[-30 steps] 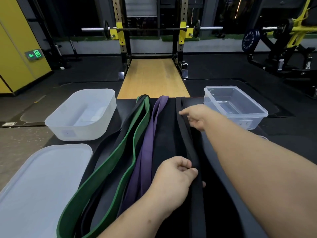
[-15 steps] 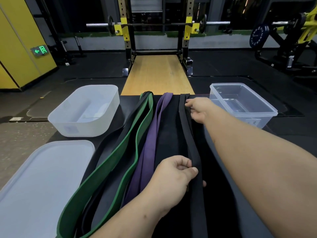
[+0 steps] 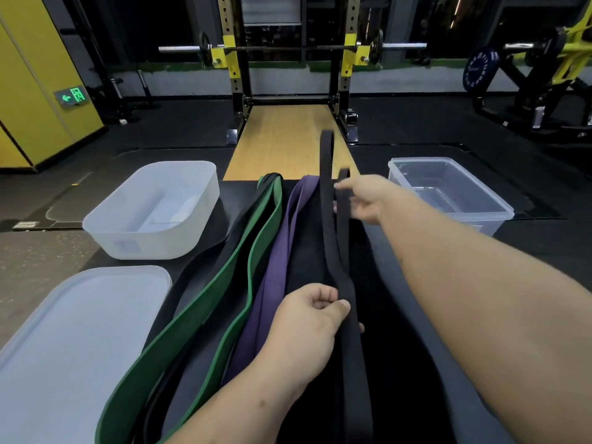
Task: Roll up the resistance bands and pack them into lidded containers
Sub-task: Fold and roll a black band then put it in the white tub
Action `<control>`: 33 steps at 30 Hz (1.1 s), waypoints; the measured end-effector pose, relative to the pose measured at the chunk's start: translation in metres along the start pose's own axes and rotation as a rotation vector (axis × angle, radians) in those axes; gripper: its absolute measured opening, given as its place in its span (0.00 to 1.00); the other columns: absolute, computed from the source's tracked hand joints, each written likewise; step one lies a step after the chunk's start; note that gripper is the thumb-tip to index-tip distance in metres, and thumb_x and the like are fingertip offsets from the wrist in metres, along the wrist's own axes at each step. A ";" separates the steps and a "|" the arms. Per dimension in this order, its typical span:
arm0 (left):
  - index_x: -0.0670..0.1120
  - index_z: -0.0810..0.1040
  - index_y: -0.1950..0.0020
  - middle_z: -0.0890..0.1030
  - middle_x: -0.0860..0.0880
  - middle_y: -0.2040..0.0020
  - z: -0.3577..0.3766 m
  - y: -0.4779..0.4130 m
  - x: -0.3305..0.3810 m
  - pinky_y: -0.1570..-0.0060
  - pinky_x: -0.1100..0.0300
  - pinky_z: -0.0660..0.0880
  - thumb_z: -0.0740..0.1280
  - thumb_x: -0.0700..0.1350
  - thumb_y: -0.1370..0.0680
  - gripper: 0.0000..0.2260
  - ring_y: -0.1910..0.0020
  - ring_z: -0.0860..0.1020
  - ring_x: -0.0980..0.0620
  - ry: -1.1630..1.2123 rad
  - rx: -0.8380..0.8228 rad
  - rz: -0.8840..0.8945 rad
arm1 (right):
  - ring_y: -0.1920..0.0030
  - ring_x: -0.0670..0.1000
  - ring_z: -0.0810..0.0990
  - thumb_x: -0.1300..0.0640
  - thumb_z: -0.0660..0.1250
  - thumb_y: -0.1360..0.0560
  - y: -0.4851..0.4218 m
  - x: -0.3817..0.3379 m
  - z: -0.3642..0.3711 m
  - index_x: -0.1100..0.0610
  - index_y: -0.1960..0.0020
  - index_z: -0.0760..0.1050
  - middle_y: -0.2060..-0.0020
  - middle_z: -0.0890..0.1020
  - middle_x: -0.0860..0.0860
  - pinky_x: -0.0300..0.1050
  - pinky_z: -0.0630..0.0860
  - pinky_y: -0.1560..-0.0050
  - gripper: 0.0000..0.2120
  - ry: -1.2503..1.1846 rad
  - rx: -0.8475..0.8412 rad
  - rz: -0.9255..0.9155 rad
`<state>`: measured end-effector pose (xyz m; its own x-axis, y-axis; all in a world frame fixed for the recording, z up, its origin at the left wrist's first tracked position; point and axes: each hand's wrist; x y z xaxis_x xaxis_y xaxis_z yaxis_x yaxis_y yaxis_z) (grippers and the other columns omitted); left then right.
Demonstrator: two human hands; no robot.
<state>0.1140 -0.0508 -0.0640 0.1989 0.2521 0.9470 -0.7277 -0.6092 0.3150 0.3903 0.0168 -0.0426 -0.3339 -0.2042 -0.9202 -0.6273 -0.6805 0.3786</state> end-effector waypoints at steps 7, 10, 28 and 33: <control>0.39 0.78 0.48 0.84 0.35 0.55 0.001 0.000 -0.002 0.62 0.59 0.81 0.68 0.39 0.18 0.03 0.61 0.87 0.49 -0.104 -0.036 0.014 | 0.51 0.60 0.86 0.66 0.66 0.19 0.000 0.014 0.000 0.63 0.34 0.71 0.41 0.76 0.62 0.51 0.85 0.52 0.15 0.060 0.054 0.020; 0.38 0.79 0.47 0.84 0.35 0.54 0.001 0.001 -0.001 0.64 0.62 0.80 0.68 0.39 0.18 0.04 0.63 0.85 0.52 -0.125 -0.042 0.025 | 0.54 0.60 0.87 0.64 0.67 0.20 -0.002 0.017 0.002 0.65 0.38 0.74 0.43 0.79 0.61 0.50 0.85 0.54 0.11 0.170 0.121 -0.023; 0.39 0.78 0.42 0.87 0.39 0.56 -0.002 0.004 0.005 0.58 0.56 0.83 0.66 0.40 0.17 0.06 0.58 0.87 0.48 -0.023 -0.019 -0.015 | 0.56 0.57 0.78 0.57 0.71 0.26 -0.011 0.006 0.004 0.56 0.61 0.76 0.54 0.81 0.57 0.48 0.78 0.53 0.06 0.374 0.298 -0.218; 0.39 0.78 0.42 0.87 0.40 0.58 -0.001 0.006 0.004 0.55 0.54 0.83 0.66 0.40 0.17 0.06 0.58 0.87 0.48 -0.051 -0.048 -0.026 | 0.64 0.54 0.78 0.68 0.64 0.23 -0.015 0.022 -0.006 0.59 0.57 0.76 0.59 0.79 0.57 0.46 0.76 0.67 0.07 0.181 0.253 -0.012</control>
<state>0.1095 -0.0522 -0.0582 0.2509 0.2278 0.9408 -0.7522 -0.5659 0.3376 0.3963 0.0182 -0.0695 -0.2089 -0.3342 -0.9191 -0.7934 -0.4915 0.3591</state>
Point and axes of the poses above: each hand's wrist, its own y-axis away from the middle knuckle, its own z-axis out of the palm, x = y × z
